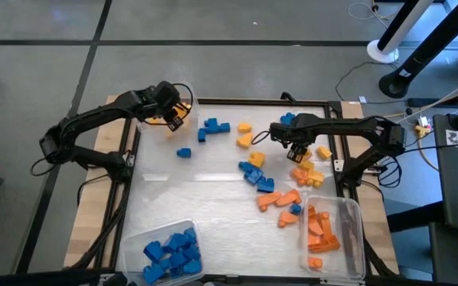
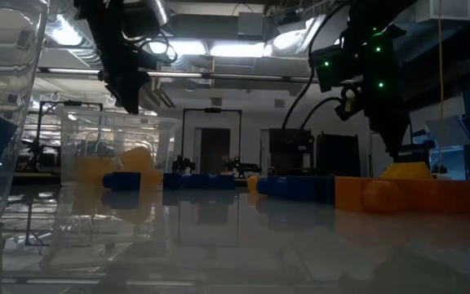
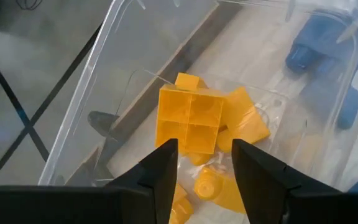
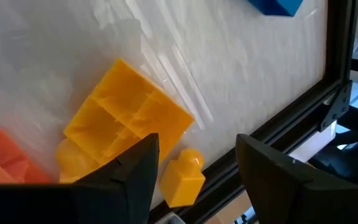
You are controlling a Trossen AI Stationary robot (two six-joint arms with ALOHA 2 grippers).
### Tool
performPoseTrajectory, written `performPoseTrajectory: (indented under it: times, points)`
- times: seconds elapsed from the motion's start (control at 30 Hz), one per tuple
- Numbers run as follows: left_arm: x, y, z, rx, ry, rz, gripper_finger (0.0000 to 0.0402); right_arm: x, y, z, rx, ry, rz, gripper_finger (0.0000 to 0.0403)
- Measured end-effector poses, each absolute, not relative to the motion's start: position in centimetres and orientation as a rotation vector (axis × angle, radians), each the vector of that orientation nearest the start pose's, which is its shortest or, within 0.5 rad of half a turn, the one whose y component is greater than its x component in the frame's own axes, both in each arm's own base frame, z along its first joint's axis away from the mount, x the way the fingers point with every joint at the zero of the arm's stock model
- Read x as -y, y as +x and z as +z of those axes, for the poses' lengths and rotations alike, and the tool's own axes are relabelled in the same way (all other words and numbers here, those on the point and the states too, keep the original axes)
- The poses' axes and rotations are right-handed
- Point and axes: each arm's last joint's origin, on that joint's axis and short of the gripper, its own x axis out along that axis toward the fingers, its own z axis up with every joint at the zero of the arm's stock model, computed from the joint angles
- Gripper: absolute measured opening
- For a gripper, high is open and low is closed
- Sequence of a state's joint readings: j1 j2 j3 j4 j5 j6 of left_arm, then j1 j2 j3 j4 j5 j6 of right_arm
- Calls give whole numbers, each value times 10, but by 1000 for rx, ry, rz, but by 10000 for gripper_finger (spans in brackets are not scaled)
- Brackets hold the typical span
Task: Sort blocks
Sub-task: Put the yellow game piece into the top transparent bin
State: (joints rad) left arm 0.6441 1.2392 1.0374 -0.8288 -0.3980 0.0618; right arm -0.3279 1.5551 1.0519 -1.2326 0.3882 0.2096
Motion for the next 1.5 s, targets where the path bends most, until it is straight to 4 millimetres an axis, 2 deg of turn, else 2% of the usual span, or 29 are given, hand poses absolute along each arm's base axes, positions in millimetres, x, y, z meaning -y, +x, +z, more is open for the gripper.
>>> performPoseTrajectory:
  times: [0.6,0.97,1.3,1.5]
  points:
    - [-150,181,282,-1090,-90,915,143,91,230,209,-1644,85,-788,215]
    - [-150,181,282,-1090,-90,915,143,91,230,208,-1645,94,-779,215]
    - [-150,181,282,-1090,-90,915,143,85,214,171,-1699,80,-749,215]
    - [-150,181,282,-1089,-93,917,143,85,210,160,-1667,58,-778,213]
